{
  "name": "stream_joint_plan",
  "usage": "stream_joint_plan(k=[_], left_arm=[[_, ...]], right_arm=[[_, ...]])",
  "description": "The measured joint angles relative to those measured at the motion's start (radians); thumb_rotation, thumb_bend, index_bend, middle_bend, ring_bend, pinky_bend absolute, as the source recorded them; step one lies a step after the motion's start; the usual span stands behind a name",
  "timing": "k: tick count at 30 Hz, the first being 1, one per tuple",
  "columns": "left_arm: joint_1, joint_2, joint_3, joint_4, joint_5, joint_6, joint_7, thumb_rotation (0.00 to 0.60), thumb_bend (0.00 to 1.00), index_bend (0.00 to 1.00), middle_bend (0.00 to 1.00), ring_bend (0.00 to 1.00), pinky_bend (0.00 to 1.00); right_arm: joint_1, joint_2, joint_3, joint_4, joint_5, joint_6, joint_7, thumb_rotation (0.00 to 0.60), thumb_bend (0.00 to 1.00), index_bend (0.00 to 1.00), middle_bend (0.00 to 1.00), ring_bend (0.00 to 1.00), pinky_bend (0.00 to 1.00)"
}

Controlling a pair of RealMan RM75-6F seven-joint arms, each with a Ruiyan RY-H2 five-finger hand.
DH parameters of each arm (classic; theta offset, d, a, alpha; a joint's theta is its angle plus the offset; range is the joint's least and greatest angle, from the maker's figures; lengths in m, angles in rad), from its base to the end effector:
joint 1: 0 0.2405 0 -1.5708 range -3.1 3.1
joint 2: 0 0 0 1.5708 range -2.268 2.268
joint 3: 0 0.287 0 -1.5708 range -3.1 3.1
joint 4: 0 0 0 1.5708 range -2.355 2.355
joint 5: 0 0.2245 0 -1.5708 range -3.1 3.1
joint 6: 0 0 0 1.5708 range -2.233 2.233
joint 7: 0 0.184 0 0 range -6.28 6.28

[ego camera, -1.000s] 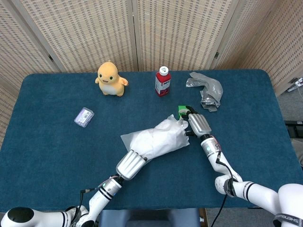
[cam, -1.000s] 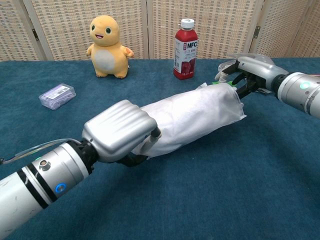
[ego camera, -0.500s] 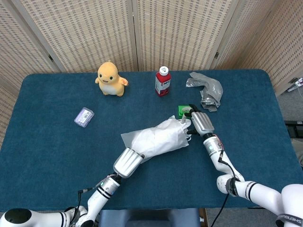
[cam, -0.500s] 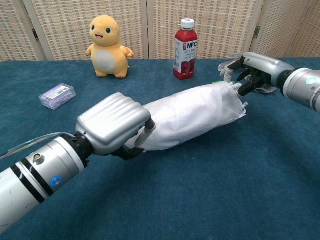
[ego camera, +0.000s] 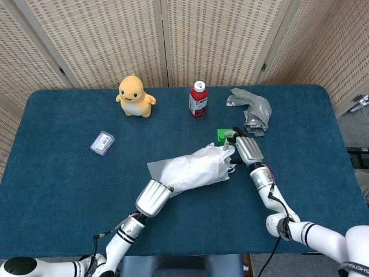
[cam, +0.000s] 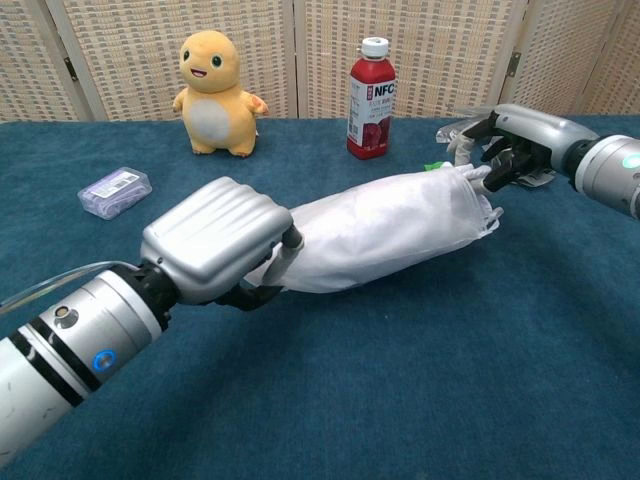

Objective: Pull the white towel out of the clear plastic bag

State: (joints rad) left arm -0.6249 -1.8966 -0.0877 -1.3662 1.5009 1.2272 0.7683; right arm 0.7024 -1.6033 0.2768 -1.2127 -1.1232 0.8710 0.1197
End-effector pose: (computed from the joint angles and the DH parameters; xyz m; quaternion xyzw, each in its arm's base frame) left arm -0.0914 0.3082 -0.1219 -0.7817 -0.1434 -0.4151 0.4428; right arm -0.2161 -0.4502 -0.0283 0.6145 -0.5206 0.4339 0.4038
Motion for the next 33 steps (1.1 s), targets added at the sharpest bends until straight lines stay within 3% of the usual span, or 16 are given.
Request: stream_joint_plan(k=[16,33], left_arm=[[0.041,0.03,-0.003,-0.003,-0.029,0.024,-0.02,0.6,0.53,0.66,0.93,0.84,0.93],[0.093,0.127,-0.012,-0.025,-0.049,0.072,-0.087,0.6,0.53,0.66,0.93,0.84,0.93]], right_arm=[[-0.022,0.025,0.003,0.009,0.02,0.01,-0.001,0.6,0.66,0.78,0.23,0.04,0.21],[-0.039,0.098,0.066,-0.039,0.064,0.057,-0.007,0.6,0.67,0.78,0.24,0.04,0.21]])
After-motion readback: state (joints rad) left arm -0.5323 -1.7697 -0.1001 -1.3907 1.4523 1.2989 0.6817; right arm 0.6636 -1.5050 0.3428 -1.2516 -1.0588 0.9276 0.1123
